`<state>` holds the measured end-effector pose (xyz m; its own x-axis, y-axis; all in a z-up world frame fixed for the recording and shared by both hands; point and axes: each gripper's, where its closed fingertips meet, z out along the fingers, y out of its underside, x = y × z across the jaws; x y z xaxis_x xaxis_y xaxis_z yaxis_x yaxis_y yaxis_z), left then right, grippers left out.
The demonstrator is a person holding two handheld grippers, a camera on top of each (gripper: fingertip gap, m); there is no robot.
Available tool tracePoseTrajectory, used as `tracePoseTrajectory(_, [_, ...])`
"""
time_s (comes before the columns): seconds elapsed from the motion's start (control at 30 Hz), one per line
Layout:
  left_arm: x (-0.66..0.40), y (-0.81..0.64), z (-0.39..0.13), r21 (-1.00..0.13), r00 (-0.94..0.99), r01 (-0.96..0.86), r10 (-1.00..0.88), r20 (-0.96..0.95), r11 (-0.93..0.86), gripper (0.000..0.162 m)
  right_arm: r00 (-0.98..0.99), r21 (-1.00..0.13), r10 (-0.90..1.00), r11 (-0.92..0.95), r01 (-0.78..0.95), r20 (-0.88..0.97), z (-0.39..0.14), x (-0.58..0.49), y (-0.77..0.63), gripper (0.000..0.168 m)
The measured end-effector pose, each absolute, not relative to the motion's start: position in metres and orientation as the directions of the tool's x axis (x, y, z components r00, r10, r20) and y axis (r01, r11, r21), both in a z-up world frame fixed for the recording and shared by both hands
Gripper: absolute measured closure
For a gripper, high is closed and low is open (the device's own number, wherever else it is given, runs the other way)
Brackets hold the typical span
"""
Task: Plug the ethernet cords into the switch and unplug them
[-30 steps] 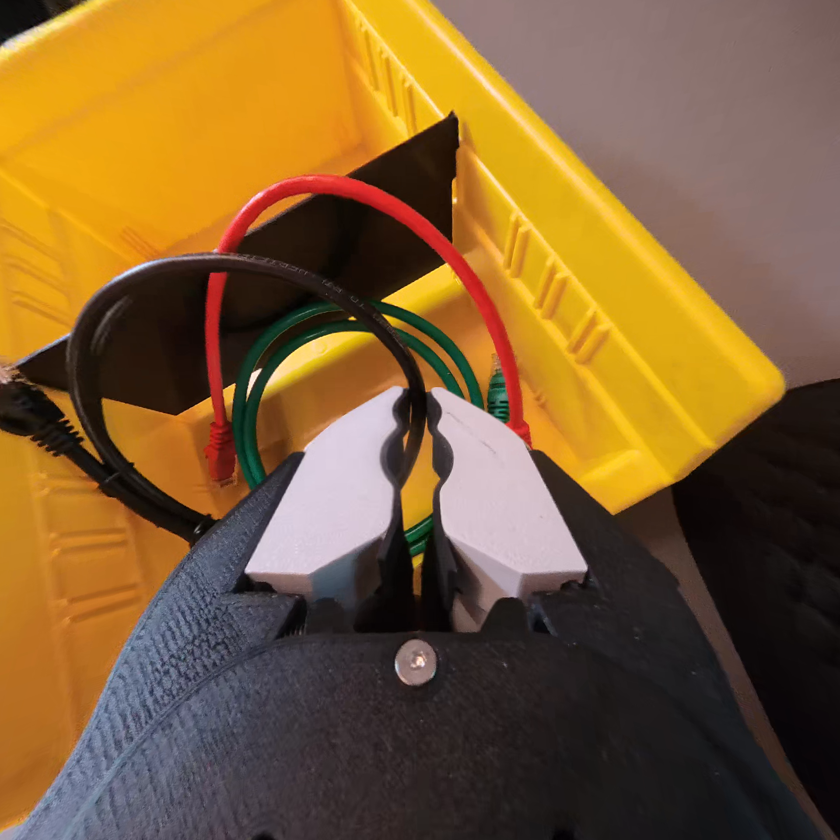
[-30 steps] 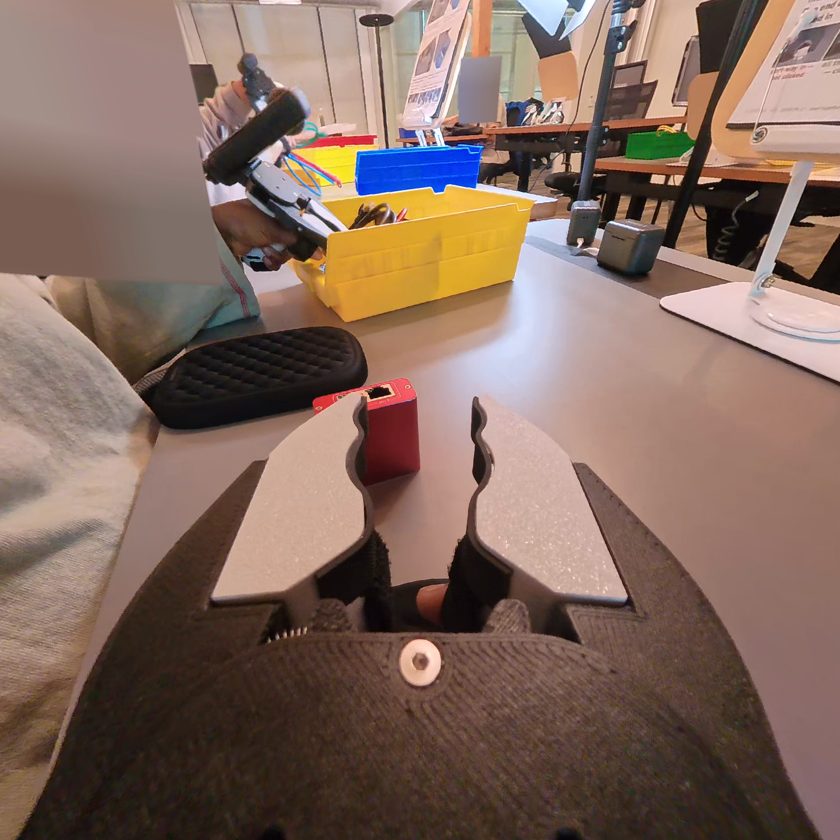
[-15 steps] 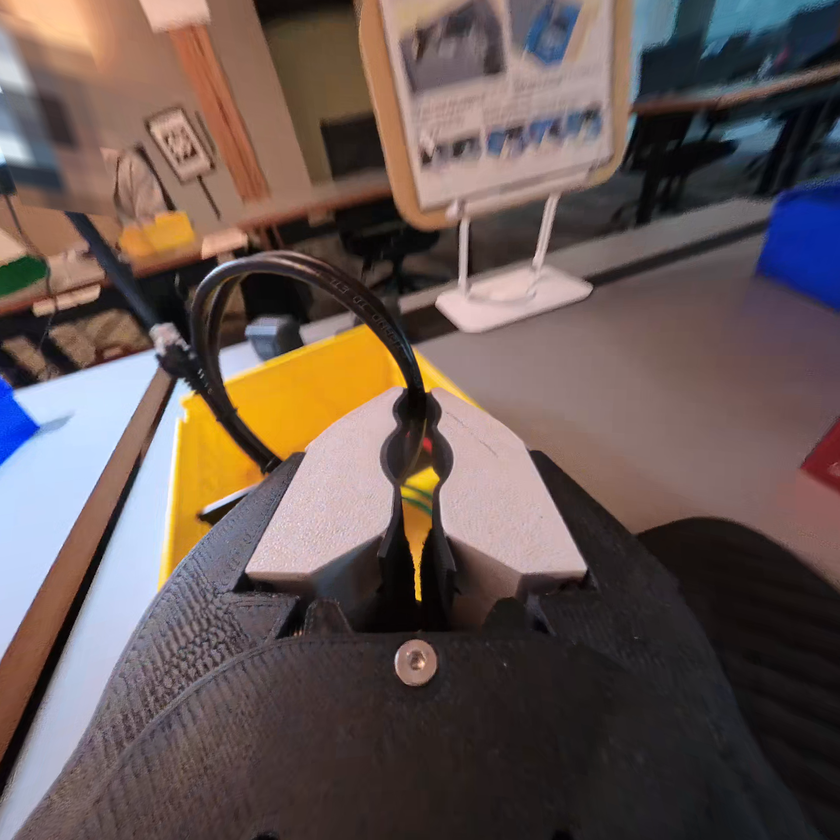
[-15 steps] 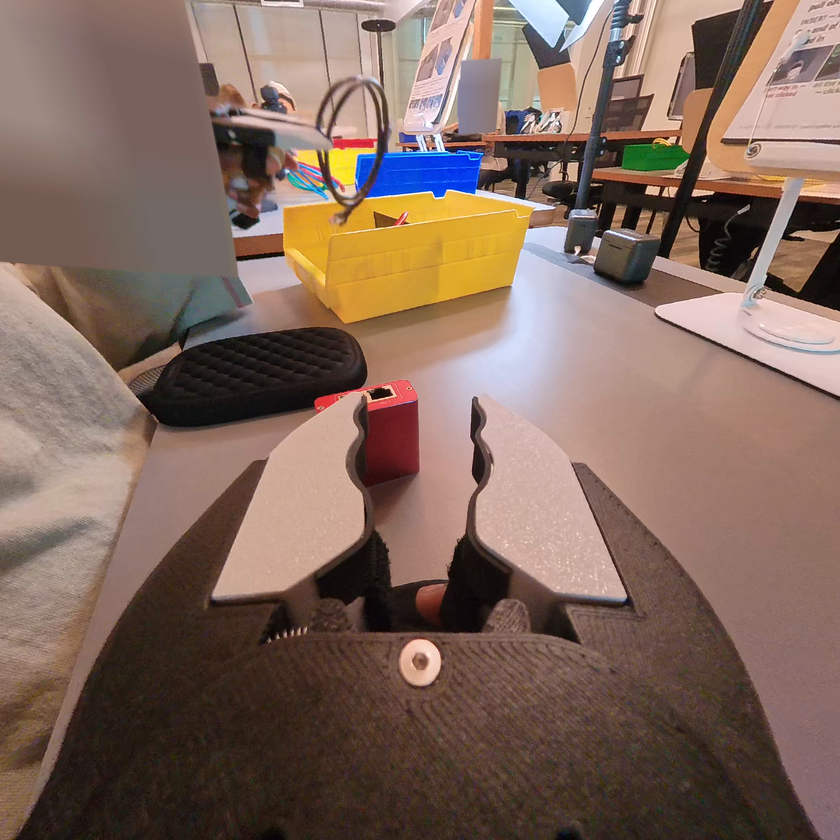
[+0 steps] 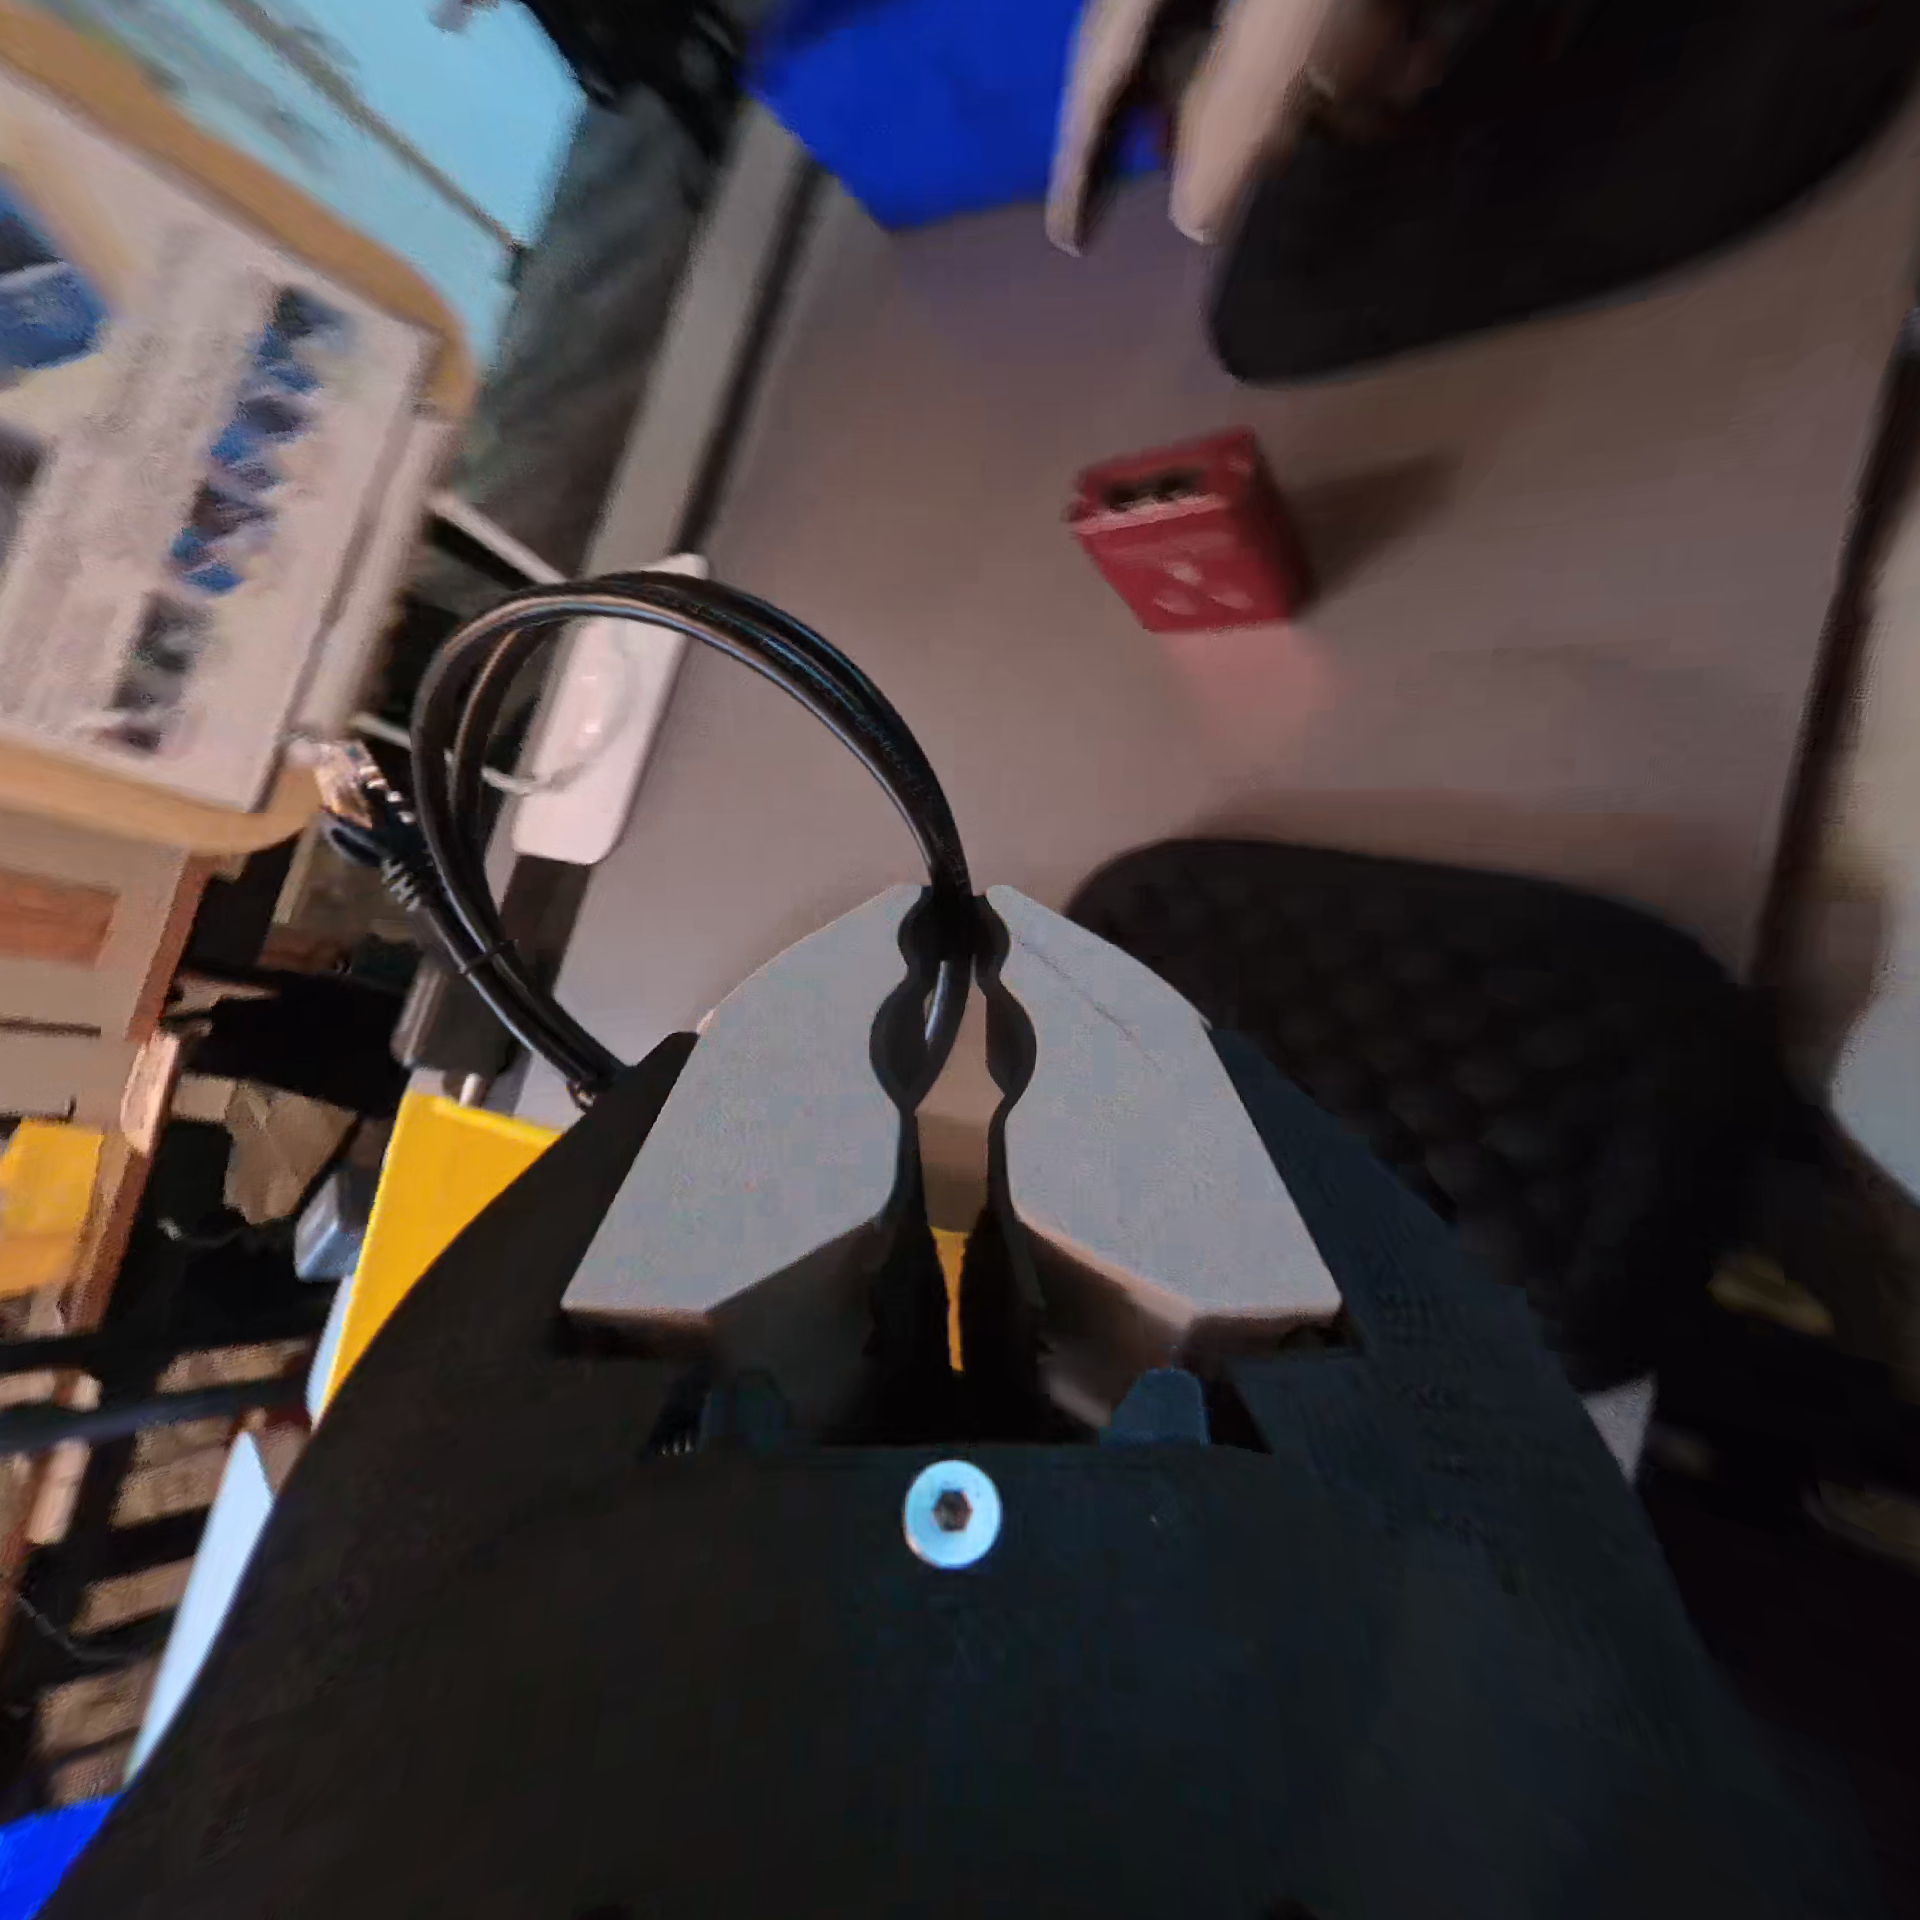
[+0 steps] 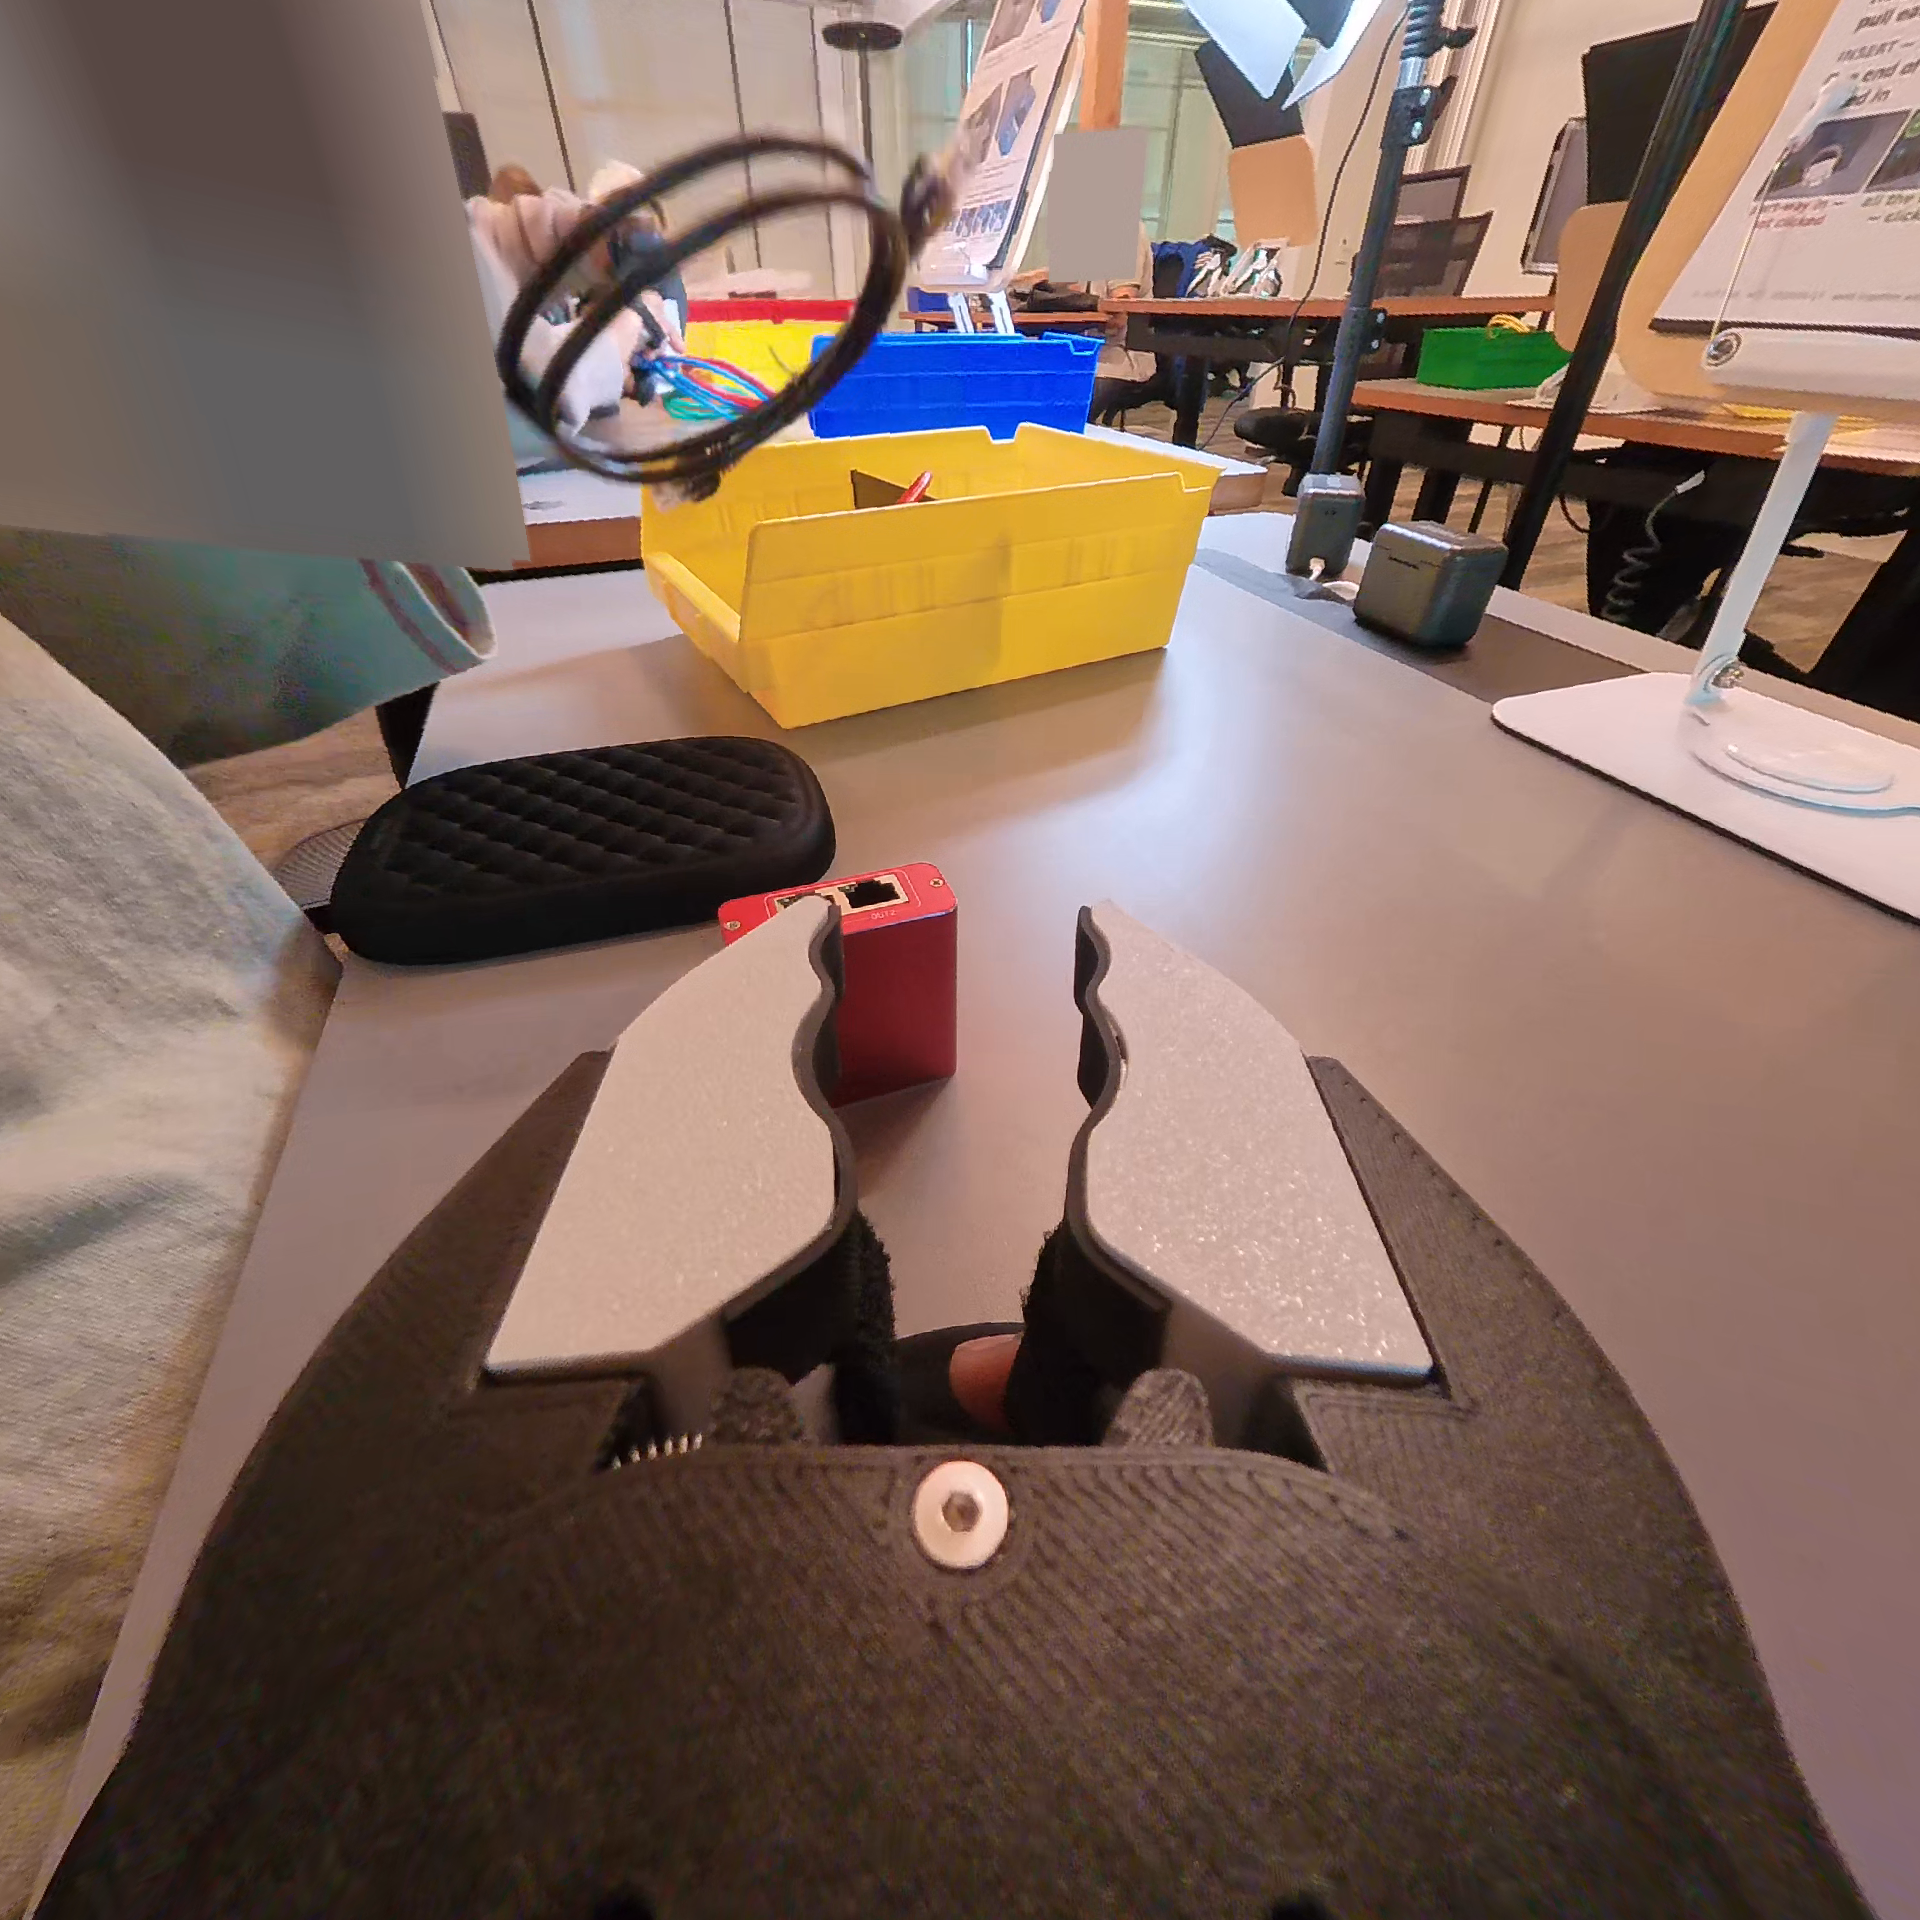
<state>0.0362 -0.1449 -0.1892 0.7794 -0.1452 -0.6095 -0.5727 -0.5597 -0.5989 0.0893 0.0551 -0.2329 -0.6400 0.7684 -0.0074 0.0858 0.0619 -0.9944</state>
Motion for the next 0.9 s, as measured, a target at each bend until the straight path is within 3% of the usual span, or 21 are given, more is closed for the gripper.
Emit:
tracePoseTrajectory(0.17, [0.044,-0.14,-0.257,-0.327,0.694,-0.664,-0.391,-0.605,-0.672,0.156,-0.643,-0.992,0.766,0.076,0.098,-0.004,-0.235,0.089,0.054,0.125])
tracePoseTrajectory(0.43, [0.041,-0.136,-0.295,-0.263,0.712,-0.65,-0.451,-0.538,-0.713,0.153,-0.647,-0.986,0.762,0.121,0.114,0.018,-0.24,0.088,0.05,0.123])
tracePoseTrajectory(0.53, [0.045,-0.138,-0.297,-0.326,0.765,-0.605,-0.419,-0.489,-0.726,0.127,-0.684,-0.972,0.728,0.193,0.135,0.05,-0.246,0.089,0.04,0.108])
tracePoseTrajectory(0.6, [0.051,-0.136,-0.289,-0.431,0.813,-0.561,-0.371,-0.449,-0.707,0.111,-0.718,-0.949,0.692,0.271,0.164,0.074,-0.254,0.091,0.03,0.097])
tracePoseTrajectory(0.77, [0.055,-0.122,-0.246,-0.764,0.928,-0.369,-0.158,-0.338,-0.529,0.106,-0.777,-0.867,0.621,0.439,0.235,0.103,-0.276,0.085,0.009,0.075])
tracePoseTrajectory(0.9, [0.046,-0.124,-0.231,-0.831,0.947,-0.311,-0.082,-0.31,-0.462,0.106,-0.795,-0.859,0.604,0.434,0.273,0.052,-0.28,0.074,-0.006,0.072])
